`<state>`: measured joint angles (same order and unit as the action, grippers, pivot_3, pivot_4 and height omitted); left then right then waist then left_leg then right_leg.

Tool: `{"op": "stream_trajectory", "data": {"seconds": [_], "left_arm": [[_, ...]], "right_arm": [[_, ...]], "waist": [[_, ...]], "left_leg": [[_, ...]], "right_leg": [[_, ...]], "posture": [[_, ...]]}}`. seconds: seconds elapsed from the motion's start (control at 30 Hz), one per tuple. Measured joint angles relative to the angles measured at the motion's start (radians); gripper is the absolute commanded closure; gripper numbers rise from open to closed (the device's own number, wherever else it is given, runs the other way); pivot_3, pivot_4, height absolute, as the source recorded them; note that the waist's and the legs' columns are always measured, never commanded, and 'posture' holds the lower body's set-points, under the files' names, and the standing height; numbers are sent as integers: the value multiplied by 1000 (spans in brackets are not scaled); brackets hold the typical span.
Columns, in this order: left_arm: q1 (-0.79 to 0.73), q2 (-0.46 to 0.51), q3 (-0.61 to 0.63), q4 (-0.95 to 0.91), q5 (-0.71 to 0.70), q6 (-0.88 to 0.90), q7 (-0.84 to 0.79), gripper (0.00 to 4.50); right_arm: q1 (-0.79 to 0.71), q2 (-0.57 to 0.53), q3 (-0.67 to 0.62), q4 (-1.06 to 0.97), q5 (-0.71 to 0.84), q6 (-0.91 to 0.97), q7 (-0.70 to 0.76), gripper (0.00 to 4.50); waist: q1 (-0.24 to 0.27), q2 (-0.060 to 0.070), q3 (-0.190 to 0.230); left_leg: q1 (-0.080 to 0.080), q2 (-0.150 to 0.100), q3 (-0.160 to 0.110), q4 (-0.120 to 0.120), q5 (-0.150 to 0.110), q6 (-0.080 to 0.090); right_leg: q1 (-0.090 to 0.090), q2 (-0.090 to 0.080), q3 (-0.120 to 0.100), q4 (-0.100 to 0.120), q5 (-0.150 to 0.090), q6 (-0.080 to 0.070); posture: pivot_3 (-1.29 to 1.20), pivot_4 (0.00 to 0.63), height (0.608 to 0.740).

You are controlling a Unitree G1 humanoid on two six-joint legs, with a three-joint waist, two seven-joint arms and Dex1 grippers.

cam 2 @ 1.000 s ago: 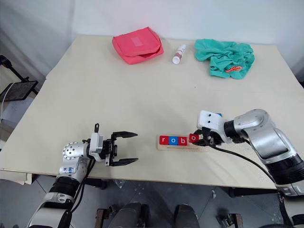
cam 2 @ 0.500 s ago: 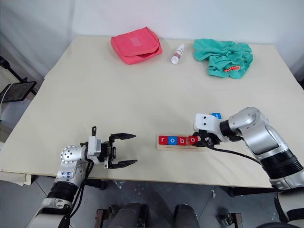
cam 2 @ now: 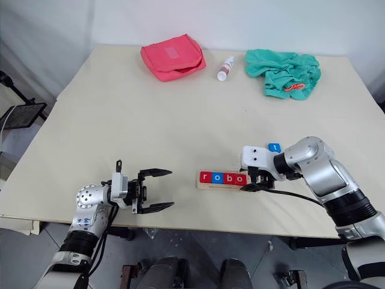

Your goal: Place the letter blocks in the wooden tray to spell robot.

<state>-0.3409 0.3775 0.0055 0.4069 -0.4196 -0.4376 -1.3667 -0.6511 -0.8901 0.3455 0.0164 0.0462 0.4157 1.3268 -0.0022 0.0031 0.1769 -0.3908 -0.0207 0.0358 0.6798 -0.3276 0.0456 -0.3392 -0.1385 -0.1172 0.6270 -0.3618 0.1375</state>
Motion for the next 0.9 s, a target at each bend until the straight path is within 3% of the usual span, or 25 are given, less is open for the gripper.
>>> {"op": "stream_trajectory", "data": {"seconds": [0.03,0.33,0.47,0.8,0.9], "left_arm": [[0,0,0,0,0,0,0,0],[-10,-2,-5,9,0,1,-1,0],[-25,-5,-8,30,0,1,-3,0],[-31,-5,-8,38,0,1,-20,0],[-31,-4,-8,38,0,3,-23,0]], "right_arm": [[0,0,0,-2,0,2,0,54],[5,-3,-56,-81,17,89,-34,18],[78,-5,-132,-175,80,179,-57,891],[190,-19,-158,-268,140,242,-100,4317],[190,-19,-157,-240,139,231,-108,4417]], "waist": [[0,0,0],[3,0,0],[9,0,0],[7,0,0],[7,0,0]], "left_leg": [[0,0,0,0,0,0],[0,0,0,0,0,0],[0,0,-1,0,0,0],[0,0,0,1,0,0],[0,0,0,1,0,0]], "right_leg": [[0,0,0,0,0,0],[0,0,0,0,0,0],[1,0,0,0,0,0],[1,0,0,0,0,0],[1,0,0,0,0,0]], "posture": [[0,150,740],[0,150,740],[0,150,740],[0,150,740],[0,150,740]]}}
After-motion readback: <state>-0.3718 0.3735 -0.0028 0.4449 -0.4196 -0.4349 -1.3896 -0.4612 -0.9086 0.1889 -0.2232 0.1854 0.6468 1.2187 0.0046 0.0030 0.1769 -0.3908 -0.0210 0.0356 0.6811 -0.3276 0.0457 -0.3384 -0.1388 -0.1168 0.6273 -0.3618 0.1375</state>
